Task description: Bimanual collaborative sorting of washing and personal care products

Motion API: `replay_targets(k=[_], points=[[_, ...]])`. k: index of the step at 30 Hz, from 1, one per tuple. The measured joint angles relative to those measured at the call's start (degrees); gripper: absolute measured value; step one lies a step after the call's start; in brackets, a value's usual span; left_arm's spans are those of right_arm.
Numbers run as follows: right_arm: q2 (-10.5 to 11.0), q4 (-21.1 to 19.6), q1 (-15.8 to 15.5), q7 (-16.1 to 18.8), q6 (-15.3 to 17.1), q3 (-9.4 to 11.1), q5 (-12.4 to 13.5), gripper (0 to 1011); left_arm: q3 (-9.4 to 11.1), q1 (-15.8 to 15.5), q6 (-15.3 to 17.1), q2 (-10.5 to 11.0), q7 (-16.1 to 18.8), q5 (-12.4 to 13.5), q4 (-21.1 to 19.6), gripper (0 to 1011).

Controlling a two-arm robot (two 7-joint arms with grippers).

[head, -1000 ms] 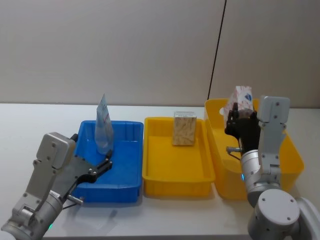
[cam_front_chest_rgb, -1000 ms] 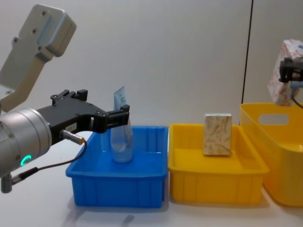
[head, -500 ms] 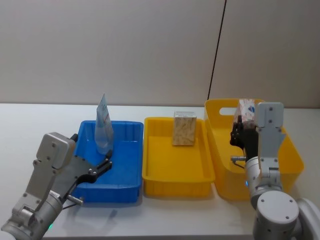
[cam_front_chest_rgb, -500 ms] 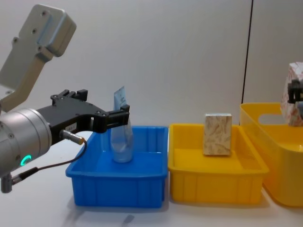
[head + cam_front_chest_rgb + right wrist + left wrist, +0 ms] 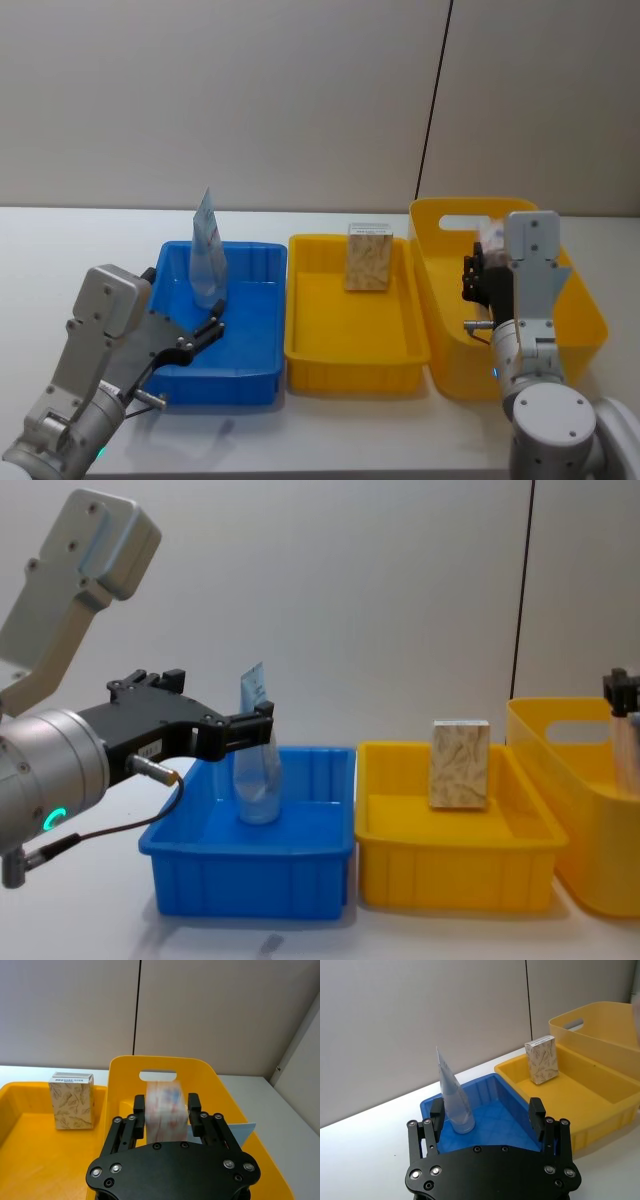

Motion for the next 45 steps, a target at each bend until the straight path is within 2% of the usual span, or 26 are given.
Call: replay_targets(k=[1, 4, 9, 18, 27, 39, 45], points=[[0.02, 0.05, 0.01, 0.01, 0.09, 0.01, -0.08, 518, 0.00, 0.00, 0.00, 0.00, 0.00, 0.00, 0.00, 1001], [0.03, 0.11, 0.02, 0.02, 0.22, 0.01, -0.14, 588, 0.00, 0.00, 0.00, 0.00, 0.00, 0.00, 0.00, 1001], [0.05, 0.21, 0.04, 0.05, 0.47, 0.01, -0.26, 771, 0.00, 0.00, 0.00, 0.00, 0.00, 0.00, 0.00, 1001], [0.08, 0.29, 0.07, 0.11, 0.65, 0.02, -0.41, 993, 0.00, 0.00, 0.00, 0.00, 0.00, 0.00, 0.00, 1001], [0.04, -0.81, -0.52, 1.41, -1.31, 0.57, 0.57, 1003, 0.00, 0.00, 0.00, 0.00, 0.00, 0.00, 0.00, 1001], [-0.23, -5.17, -2.67, 6.77, -7.53, 2.61, 6.43, 1003, 0.00, 0.00, 0.00, 0.00, 0.00, 0.00, 0.00, 1001], [-0.02, -5.42, -2.93, 6.96, -7.56, 2.54, 6.67, 1003, 0.00, 0.00, 0.00, 0.00, 0.00, 0.00, 0.00, 1001]])
